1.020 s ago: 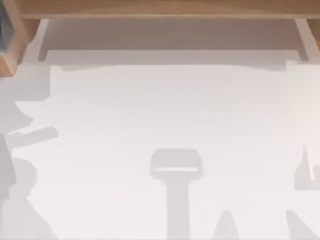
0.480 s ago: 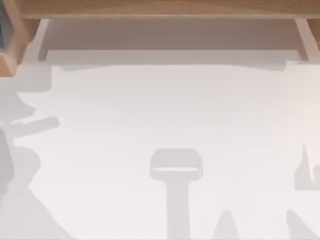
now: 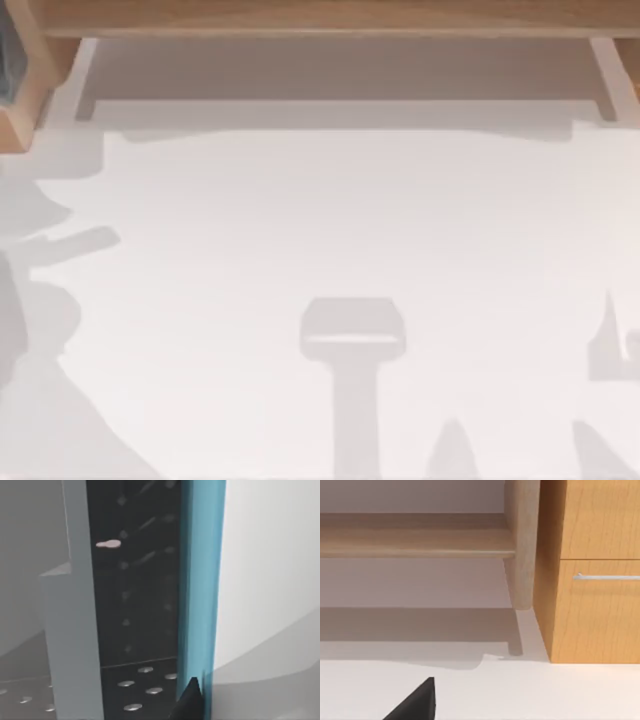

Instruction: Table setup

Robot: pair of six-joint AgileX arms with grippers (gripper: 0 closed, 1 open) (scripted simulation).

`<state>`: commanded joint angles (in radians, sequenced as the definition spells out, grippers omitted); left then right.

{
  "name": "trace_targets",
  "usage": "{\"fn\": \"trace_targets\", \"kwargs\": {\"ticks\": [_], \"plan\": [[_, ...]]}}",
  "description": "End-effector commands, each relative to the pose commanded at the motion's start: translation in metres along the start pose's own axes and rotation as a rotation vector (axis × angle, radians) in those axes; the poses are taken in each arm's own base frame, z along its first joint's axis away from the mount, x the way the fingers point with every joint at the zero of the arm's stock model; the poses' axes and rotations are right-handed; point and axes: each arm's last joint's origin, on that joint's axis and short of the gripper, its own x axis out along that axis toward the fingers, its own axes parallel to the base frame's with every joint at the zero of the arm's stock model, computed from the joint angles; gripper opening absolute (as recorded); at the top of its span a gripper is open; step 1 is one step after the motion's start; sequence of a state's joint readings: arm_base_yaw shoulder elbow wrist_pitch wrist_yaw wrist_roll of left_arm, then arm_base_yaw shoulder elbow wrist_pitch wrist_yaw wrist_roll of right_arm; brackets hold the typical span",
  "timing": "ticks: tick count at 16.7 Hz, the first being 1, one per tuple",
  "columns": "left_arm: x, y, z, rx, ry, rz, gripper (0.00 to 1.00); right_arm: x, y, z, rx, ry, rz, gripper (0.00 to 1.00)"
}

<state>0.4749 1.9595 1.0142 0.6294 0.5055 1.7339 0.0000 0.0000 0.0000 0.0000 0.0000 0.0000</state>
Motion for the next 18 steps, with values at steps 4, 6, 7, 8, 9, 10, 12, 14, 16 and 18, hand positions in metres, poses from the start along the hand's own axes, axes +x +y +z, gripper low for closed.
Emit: {"fn": "trace_targets", "kwargs": {"ticks": [4,6,7,8,9,10,12,14,16,18], "plan": [[0.0000,0.0000,0.0000,0.000,0.000,0.000,0.45,0.0000,0.0000,0.0000,0.000,0.000,0.000,1.00],[0.0000,0.0000,0.0000,0.000,0.000,0.000,0.60,0.0000,0.0000,0.0000,0.000,0.000,0.000,1.00],[0.0000,0.0000,0.0000,0.000,0.000,0.000,0.68,0.0000,0.0000,0.0000,0.000,0.000,0.000,1.00],[0.0000,0.0000,0.0000,0.000,0.000,0.000,0.75,0.0000,0.0000,0.0000,0.000,0.000,0.000,1.00],[0.0000,0.0000,0.0000,0.000,0.000,0.000,0.83,0.0000,0.0000,0.0000,0.000,0.000,0.000,1.00],[0.0000,0.0000,0.0000,0.000,0.000,0.000,0.90,0.0000,0.0000,0.0000,0.000,0.000,0.000,1.00],[0.0000,0.0000,0.0000,0.000,0.000,0.000,1.00,0.0000,0.0000,0.0000,0.000,0.000,0.000,1.00],[0.0000,0.0000,0.0000,0.000,0.000,0.000,1.00,0.0000,0.0000,0.0000,0.000,0.000,0.000,1.00],[0.0000,0.0000,0.0000,0.000,0.000,0.000,1.00,0.0000,0.0000,0.0000,0.000,0.000,0.000,1.00],[0.0000,0.0000,0.0000,0.000,0.000,0.000,1.00,0.0000,0.0000,0.0000,0.000,0.000,0.000,1.00]]}}
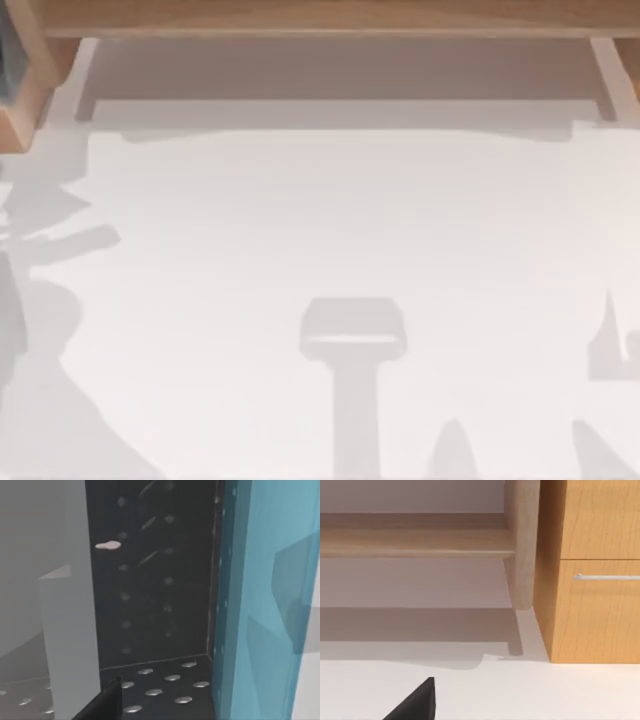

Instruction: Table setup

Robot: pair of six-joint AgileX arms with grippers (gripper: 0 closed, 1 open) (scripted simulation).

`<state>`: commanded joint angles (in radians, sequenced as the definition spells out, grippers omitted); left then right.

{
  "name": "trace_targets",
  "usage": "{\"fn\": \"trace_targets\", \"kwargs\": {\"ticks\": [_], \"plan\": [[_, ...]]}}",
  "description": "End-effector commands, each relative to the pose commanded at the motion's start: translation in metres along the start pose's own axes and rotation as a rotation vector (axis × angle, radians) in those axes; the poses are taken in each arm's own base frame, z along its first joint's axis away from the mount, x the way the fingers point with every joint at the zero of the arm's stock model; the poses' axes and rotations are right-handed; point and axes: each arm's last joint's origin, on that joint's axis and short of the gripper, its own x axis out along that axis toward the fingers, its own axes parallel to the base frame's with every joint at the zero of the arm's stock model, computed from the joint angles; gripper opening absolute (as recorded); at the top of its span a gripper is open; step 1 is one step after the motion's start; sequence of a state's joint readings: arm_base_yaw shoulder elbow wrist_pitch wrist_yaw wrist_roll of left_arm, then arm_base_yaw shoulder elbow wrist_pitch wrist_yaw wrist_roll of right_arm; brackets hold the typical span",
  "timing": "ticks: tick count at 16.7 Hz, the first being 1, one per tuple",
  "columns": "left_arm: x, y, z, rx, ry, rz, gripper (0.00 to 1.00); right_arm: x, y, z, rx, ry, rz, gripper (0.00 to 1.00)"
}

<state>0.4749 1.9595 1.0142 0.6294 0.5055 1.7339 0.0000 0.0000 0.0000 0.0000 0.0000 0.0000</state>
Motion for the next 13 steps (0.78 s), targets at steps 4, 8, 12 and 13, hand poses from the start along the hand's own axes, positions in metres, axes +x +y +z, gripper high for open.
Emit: {"fn": "trace_targets", "kwargs": {"ticks": [4,8,12,13], "plan": [[-0.005,0.001,-0.001,0.003,0.004,0.008,1.00,0.000,0.000,0.000,0.000,0.000,0.000,1.00],[-0.030,0.001,-0.002,0.010,0.011,0.024,1.00,0.000,0.000,0.000,0.000,0.000,0.000,1.00],[-0.049,-0.013,0.000,0.000,0.003,0.001,1.00,0.000,0.000,0.000,0.000,0.000,0.000,1.00],[-0.049,-0.013,0.000,-0.001,0.002,0.000,1.00,0.000,0.000,0.000,0.000,0.000,0.000,1.00]]}}
